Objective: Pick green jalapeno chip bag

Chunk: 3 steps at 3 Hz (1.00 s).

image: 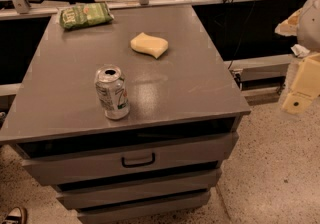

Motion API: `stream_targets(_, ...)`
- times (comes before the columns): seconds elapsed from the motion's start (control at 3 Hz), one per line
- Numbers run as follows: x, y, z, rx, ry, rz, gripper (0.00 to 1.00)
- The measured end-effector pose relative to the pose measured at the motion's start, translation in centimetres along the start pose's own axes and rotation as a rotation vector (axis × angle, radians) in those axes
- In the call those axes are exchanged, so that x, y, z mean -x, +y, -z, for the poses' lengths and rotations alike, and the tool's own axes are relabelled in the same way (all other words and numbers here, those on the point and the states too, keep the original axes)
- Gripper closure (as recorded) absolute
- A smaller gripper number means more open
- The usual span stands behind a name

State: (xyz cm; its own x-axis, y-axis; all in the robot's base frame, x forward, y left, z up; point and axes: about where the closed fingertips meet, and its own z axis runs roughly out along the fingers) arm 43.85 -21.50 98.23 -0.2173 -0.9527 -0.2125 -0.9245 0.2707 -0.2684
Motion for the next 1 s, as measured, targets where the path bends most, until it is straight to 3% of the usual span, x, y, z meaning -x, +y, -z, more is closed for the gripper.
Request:
stream_targets(0.67, 0.6, -0.7, -0.1, -0.020, -0.020, 0.006, 0.00)
stream_targets(1.0, 4.8, -7.0, -2.8, -0.095, -0.119, 0.044, 0.00)
